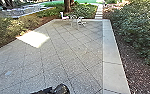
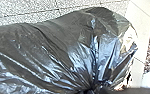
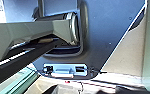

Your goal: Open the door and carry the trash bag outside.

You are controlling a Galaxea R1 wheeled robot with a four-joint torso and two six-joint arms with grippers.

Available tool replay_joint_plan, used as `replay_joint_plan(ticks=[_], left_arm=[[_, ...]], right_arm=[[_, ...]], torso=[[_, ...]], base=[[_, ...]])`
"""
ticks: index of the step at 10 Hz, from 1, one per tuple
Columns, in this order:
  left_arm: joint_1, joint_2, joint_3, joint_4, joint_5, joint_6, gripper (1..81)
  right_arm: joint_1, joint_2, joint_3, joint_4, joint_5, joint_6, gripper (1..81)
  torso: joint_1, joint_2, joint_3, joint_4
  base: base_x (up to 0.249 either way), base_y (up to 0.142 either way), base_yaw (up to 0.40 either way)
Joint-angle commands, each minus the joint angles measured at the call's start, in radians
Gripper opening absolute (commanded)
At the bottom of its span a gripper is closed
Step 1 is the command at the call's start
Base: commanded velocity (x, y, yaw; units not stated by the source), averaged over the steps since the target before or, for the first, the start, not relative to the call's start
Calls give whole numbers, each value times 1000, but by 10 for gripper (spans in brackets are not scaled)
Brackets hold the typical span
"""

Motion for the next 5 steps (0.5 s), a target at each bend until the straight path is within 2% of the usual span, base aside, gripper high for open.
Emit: replay_joint_plan(ticks=[1, 4, 5], left_arm=[[-159, -78, 10, -45, 125, -2, 811], [-135, -83, 28, -54, 126, 0, 811], [-87, -69, 28, -43, 125, 12, 811]], right_arm=[[0, 17, 17, -2, -70, -3, 811], [-1, 17, 18, -2, -70, -2, 811], [-1, 17, 20, 0, -69, 0, 811]], torso=[[0, 0, 0, 0], [0, 0, 0, 0], [0, 0, 40, 0]], base=[[0, 0, 0], [0, 0, 0], [0, 0, 0]])
